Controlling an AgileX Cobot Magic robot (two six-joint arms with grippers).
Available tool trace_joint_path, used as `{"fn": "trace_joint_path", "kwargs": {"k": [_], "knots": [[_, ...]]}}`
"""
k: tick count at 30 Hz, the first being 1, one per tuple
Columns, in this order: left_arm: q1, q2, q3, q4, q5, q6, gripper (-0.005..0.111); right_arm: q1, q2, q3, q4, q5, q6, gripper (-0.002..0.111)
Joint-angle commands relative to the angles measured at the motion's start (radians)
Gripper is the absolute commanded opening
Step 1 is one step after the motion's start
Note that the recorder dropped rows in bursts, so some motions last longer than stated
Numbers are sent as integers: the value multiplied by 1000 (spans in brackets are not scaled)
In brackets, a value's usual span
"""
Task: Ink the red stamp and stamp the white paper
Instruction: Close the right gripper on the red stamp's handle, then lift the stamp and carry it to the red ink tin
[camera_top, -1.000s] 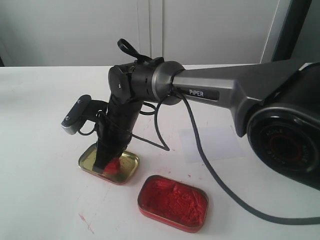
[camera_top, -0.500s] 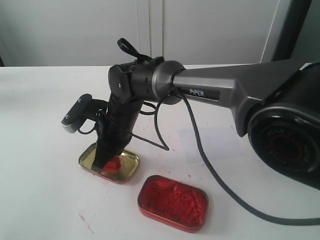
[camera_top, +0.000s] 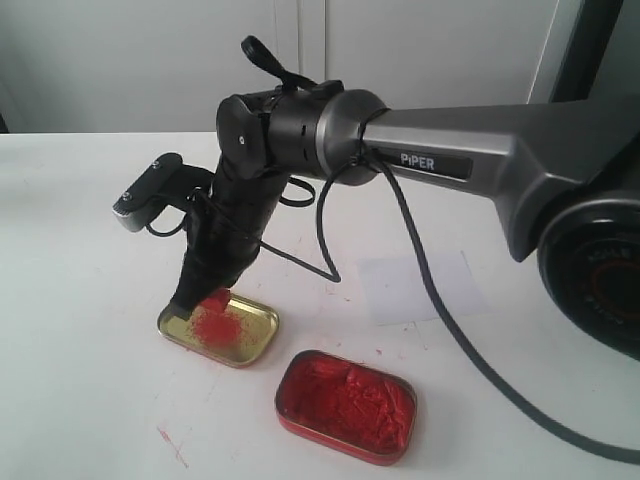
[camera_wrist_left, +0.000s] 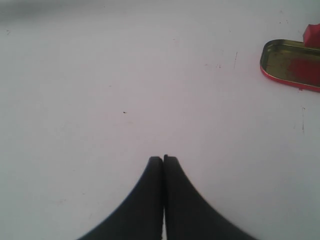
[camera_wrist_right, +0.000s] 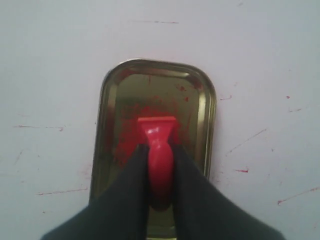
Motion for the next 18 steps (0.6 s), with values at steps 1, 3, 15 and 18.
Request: {"fn": "trace_joint_path", "kwargs": {"k": [1,3,15,18], "knots": [[2,-5,10,-5,3,-3,0,8,-33,-2,0,21,59,0],[2,-5,10,-5,3,-3,0,8,-40,-2,-2,39,83,0],[2,-5,10,-5,3,-3,0,6,-201,198,-30,45,110,0],[2,-5,10,-5,3,-3,0,6,-276,294,-51,32,110,0]]}}
